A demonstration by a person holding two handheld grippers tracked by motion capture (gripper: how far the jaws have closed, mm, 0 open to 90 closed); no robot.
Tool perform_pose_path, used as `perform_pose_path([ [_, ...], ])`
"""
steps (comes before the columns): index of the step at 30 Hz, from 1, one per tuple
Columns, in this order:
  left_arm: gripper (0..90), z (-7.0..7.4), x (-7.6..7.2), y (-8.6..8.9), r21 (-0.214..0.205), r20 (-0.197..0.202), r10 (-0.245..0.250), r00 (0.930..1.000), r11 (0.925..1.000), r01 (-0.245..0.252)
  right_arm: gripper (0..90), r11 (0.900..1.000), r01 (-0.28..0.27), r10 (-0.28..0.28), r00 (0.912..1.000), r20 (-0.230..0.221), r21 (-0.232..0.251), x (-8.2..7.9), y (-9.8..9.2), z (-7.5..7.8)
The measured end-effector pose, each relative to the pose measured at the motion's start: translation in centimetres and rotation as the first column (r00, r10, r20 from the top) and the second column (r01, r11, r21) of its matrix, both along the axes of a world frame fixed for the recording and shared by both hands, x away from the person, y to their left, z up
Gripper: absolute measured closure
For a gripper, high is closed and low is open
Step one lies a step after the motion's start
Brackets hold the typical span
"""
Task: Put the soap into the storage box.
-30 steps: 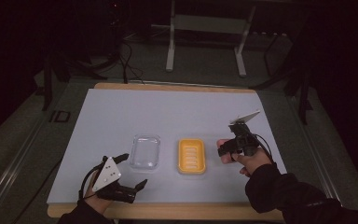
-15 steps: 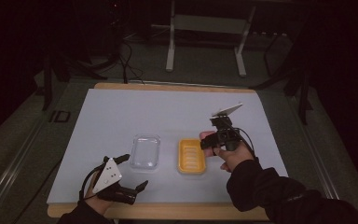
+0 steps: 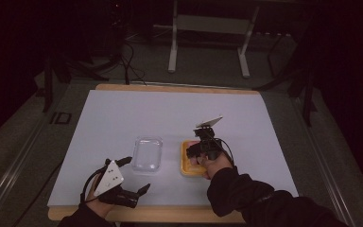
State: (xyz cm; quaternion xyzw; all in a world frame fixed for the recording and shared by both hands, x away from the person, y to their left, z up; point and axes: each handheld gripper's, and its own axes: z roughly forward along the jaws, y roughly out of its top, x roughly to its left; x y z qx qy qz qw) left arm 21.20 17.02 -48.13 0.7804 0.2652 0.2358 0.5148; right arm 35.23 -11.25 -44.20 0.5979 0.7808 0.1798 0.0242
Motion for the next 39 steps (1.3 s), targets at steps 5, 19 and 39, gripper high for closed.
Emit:
perform_pose_path([
  [5, 0.2, 0.0, 0.0, 0.0, 0.004, -0.002, -0.003, 1.0000, 1.0000, 0.003, 37.3, 0.9994, 0.033, -0.033, 0.9994, -0.013, 0.011, 0.5, 0.3, -1.5],
  [19, 0.2, -0.1, 0.0, -0.2, 0.013, -0.001, -0.013, 0.9999, 0.9998, 0.013, 37.1, 0.9979, 0.065, -0.065, 0.9974, -0.031, 0.004, 1.1, 0.4, -4.3],
  [39, 0.2, -0.1, 0.1, -0.1, -0.004, -0.017, 0.000, 0.9999, 1.0000, 0.000, 28.8, 0.9897, -0.086, 0.094, 0.9931, 0.069, -0.114, 0.6, 1.3, -1.7],
])
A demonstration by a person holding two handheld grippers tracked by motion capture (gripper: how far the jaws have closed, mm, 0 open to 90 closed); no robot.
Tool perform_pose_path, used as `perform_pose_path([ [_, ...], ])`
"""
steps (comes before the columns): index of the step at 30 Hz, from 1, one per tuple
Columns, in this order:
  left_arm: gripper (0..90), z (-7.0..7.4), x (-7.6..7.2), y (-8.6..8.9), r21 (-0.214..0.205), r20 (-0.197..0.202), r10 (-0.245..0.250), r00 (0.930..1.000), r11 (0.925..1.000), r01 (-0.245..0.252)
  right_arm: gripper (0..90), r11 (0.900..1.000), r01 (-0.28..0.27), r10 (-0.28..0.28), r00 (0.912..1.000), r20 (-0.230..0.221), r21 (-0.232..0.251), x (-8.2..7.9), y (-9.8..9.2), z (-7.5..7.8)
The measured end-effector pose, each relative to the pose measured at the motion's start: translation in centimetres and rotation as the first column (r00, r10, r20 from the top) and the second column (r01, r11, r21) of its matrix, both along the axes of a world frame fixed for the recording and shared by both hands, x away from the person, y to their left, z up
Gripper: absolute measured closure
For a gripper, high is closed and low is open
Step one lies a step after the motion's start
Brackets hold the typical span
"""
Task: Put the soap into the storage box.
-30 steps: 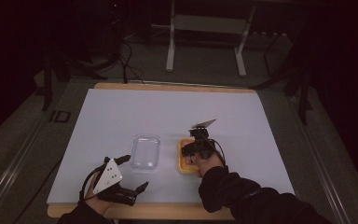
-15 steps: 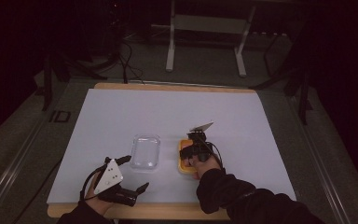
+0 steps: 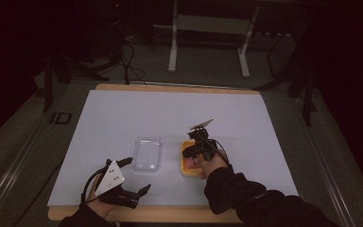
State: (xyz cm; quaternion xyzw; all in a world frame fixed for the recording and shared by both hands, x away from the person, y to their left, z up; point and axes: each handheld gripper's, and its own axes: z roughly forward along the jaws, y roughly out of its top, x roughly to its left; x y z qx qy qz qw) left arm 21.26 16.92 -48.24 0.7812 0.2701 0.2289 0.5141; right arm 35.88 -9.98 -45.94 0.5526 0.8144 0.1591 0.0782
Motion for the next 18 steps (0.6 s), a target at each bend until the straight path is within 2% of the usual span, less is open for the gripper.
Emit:
perform_pose_path([
  [2, 0.2, 0.1, 0.1, 0.0, -0.007, 0.001, -0.003, 1.0000, 1.0000, 0.003, 28.5, 0.9996, -0.027, 0.027, 0.9996, -0.010, -0.006, 0.0, 0.0, 0.2],
  [3, 0.2, 0.1, 0.1, 0.0, -0.010, 0.003, -0.004, 1.0000, 0.9999, 0.004, 27.3, 0.9985, -0.048, 0.048, 0.9989, -0.002, -0.027, 0.0, 0.0, 0.3],
  [6, 0.2, 0.0, 0.2, -0.1, -0.011, -0.001, -0.008, 1.0000, 0.9999, 0.008, 27.3, 0.9960, -0.077, 0.078, 0.9968, 0.019, -0.044, -0.1, -0.4, 0.5],
  [10, 0.2, 0.0, 0.4, -0.1, -0.006, -0.001, -0.011, 0.9999, 0.9999, 0.011, 27.1, 0.9948, -0.093, 0.093, 0.9955, 0.018, -0.043, 0.1, -1.0, 0.8],
  [11, 0.2, -0.1, 0.4, -0.2, 0.002, -0.005, -0.015, 0.9999, 0.9999, 0.015, 23.0, 0.9927, -0.112, 0.114, 0.9931, 0.030, -0.044, 0.2, -1.4, 1.0],
  [14, 0.2, -0.1, 0.4, -0.2, 0.000, -0.002, -0.016, 0.9999, 0.9999, 0.016, 12.9, 0.9878, -0.155, 0.156, 0.9870, 0.041, -0.017, 0.3, -2.1, 1.3],
  [16, 0.2, -0.2, 0.5, -0.1, -0.001, -0.005, -0.013, 0.9999, 0.9999, 0.013, 12.7, 0.9834, -0.181, 0.180, 0.9828, 0.042, 0.017, 0.3, -2.6, 1.3],
  [18, 0.2, -0.2, 0.5, 0.0, -0.005, -0.010, -0.012, 0.9999, 0.9999, 0.012, 13.2, 0.9787, -0.205, 0.205, 0.9779, 0.042, 0.009, 0.3, -2.8, 1.1],
])
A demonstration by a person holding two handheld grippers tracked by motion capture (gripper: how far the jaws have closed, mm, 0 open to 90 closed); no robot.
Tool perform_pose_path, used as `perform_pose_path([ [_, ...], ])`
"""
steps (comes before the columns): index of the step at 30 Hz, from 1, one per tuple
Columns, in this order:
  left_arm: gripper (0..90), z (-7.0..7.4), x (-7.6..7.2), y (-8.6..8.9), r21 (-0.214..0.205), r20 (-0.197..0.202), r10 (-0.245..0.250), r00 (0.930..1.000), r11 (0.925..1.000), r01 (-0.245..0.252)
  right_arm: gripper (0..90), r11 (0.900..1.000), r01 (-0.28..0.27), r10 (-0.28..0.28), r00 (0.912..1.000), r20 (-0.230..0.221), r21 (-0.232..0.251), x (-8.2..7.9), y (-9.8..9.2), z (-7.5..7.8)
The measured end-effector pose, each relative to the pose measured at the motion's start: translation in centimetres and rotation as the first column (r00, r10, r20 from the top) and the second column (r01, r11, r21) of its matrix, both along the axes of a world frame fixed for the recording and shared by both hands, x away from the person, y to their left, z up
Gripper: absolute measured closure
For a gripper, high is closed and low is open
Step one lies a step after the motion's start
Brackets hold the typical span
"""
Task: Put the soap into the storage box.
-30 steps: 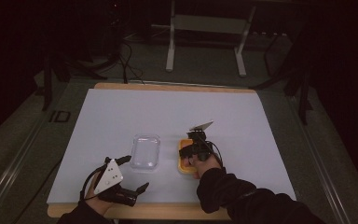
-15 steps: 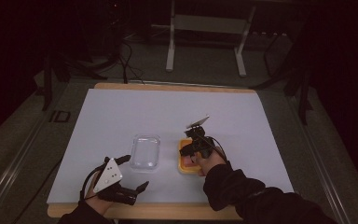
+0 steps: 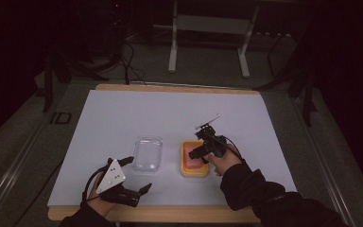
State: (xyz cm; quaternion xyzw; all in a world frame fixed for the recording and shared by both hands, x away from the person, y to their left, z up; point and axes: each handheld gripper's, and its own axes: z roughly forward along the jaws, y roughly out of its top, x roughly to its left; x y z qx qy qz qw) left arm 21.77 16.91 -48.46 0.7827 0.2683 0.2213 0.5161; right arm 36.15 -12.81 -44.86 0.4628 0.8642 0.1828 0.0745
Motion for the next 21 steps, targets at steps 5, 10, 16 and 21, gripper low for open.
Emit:
perform_pose_path([
  [5, 0.2, -0.1, -0.1, 0.5, -0.026, -0.005, 0.009, 0.9999, 0.9996, -0.010, 14.6, 0.9935, -0.113, 0.113, 0.9935, 0.006, 0.012, -0.2, -0.8, -0.2],
  [10, 0.2, 0.0, -0.3, 0.9, -0.049, -0.010, 0.010, 0.9999, 0.9988, -0.010, 14.1, 0.9796, -0.200, 0.199, 0.9784, 0.057, 0.020, -0.5, -1.6, 0.3],
  [16, 0.2, -0.1, -0.6, 1.1, -0.054, -0.010, 0.012, 0.9999, 0.9984, -0.013, 14.0, 0.9722, -0.225, 0.214, 0.9656, 0.149, 0.065, -0.3, -3.4, 0.9],
  [21, 0.2, -0.1, -0.7, 1.2, -0.053, -0.011, 0.020, 0.9997, 0.9984, -0.020, 13.9, 0.9735, -0.216, 0.198, 0.9602, 0.197, 0.075, -0.4, -5.0, 0.6],
])
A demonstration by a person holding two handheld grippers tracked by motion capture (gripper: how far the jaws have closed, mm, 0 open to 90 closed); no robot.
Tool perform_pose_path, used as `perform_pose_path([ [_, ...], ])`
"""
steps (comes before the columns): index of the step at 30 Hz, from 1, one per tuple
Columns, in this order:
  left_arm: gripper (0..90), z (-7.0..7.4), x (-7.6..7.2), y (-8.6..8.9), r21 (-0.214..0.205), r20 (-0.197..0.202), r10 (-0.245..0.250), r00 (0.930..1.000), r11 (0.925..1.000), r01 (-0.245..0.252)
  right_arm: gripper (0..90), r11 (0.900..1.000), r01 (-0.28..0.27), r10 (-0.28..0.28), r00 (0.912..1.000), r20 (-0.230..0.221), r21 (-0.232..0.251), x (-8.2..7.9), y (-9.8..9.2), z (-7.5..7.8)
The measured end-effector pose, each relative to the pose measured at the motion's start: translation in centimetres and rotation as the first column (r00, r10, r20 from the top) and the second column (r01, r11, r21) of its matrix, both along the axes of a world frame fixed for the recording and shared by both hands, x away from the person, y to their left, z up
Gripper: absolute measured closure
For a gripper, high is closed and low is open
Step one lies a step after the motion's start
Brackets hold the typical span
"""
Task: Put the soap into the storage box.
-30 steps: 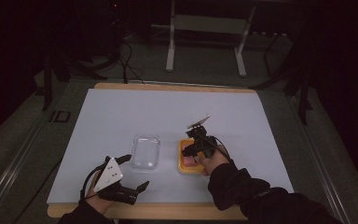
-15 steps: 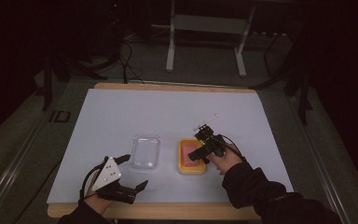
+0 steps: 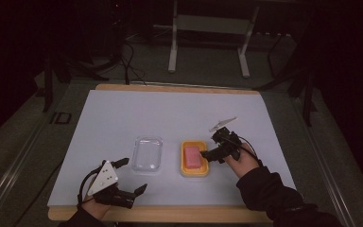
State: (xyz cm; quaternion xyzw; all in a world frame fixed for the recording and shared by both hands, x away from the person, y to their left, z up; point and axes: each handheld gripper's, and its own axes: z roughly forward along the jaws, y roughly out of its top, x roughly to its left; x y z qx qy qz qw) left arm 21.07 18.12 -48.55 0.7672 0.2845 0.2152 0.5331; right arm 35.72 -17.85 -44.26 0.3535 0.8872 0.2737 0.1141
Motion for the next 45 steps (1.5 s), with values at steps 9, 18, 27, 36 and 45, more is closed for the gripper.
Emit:
perform_pose_path([
  [9, 0.2, -0.1, -0.2, 0.1, 0.008, -0.002, 0.000, 1.0000, 1.0000, 0.000, 13.7, 0.9999, 0.004, -0.004, 0.9983, 0.058, -0.011, -1.2, -2.5, -0.3],
  [18, 0.2, -0.1, -0.2, 0.2, 0.008, -0.006, 0.011, 0.9999, 0.9999, -0.011, 13.6, 0.9989, 0.045, -0.046, 0.9932, 0.107, 0.012, -3.0, -5.3, -0.5],
  [27, 0.2, -0.2, -0.3, 0.2, 0.010, -0.007, 0.015, 0.9999, 0.9998, -0.015, 13.4, 0.9921, 0.097, -0.106, 0.9882, 0.111, 0.079, -4.1, -8.3, -0.4],
  [36, 0.2, -0.1, -0.3, 0.3, 0.009, -0.009, 0.017, 0.9998, 0.9998, -0.017, 13.1, 0.9814, 0.124, -0.149, 0.9739, 0.171, 0.147, -5.4, -11.2, 0.0],
  [45, 0.2, -0.2, -0.3, 0.2, 0.015, -0.009, 0.011, 0.9999, 0.9998, -0.011, 13.6, 0.9694, 0.093, -0.136, 0.9733, 0.185, 0.227, -6.3, -12.9, -0.6],
])
